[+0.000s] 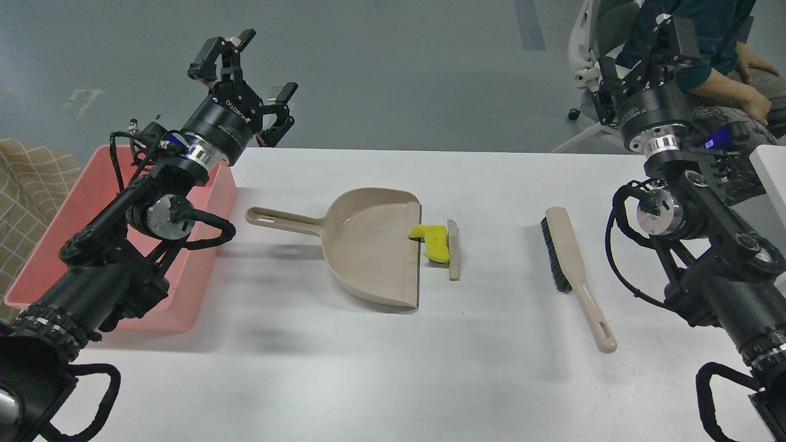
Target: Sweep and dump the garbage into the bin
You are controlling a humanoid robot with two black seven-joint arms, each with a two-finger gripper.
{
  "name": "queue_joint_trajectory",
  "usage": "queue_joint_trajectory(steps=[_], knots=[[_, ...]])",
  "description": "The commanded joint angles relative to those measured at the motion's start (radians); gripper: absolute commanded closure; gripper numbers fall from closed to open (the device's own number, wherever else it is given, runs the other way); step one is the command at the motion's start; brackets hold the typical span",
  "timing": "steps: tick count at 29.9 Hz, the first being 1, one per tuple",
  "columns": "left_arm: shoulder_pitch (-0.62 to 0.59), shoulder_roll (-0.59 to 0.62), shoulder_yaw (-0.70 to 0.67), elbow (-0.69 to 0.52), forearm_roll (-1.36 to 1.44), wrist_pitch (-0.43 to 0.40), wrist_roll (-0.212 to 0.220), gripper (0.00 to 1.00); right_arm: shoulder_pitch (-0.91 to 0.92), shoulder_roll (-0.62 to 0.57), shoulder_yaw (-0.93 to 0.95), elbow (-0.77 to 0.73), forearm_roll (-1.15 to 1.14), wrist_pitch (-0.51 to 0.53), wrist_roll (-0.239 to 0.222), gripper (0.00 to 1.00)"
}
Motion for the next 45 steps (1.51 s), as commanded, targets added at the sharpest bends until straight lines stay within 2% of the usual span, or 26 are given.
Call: queue_joint_trajectory(steps=[1,5,7,8,10,11,25,45], knots=[[-0.001,-0.001,-0.002,0.000,-0.001,0.023,-0.003,0.00,0.000,-0.002,0.000,-0.003,-0.001,0.000,0.002,0.00],[0.008,0.004,-0.002,-0.011,0.007,0.023,-0.006,0.00,0.001,-0.002,0.000,0.003,-0.001,0.000,0.003,0.00],[0.008,0.007,0.000,-0.009,0.007,0.029,-0.038,0.00,0.001,-0.002,0.000,0.001,-0.001,0.000,0.003,0.00],[0.008,0.010,0.001,-0.011,0.008,0.029,-0.073,0.00,0.001,-0.004,0.000,0.003,-0.001,0.000,0.003,0.00],[0.008,0.012,0.006,-0.014,0.023,0.031,-0.110,0.00,0.001,-0.005,0.000,0.001,-0.001,0.000,0.003,0.00],[0.008,0.010,0.006,-0.014,0.033,0.033,-0.115,0.00,0.001,-0.007,0.000,0.001,-0.002,0.000,0.003,0.00],[0.009,0.005,0.004,-0.018,0.073,0.029,-0.113,0.00,0.010,-0.010,-0.023,-0.006,-0.007,-0.008,0.003,0.00],[0.037,0.025,0.029,-0.070,0.076,0.095,-0.107,0.00,0.018,-0.005,-0.049,-0.009,-0.004,-0.012,0.003,0.00]])
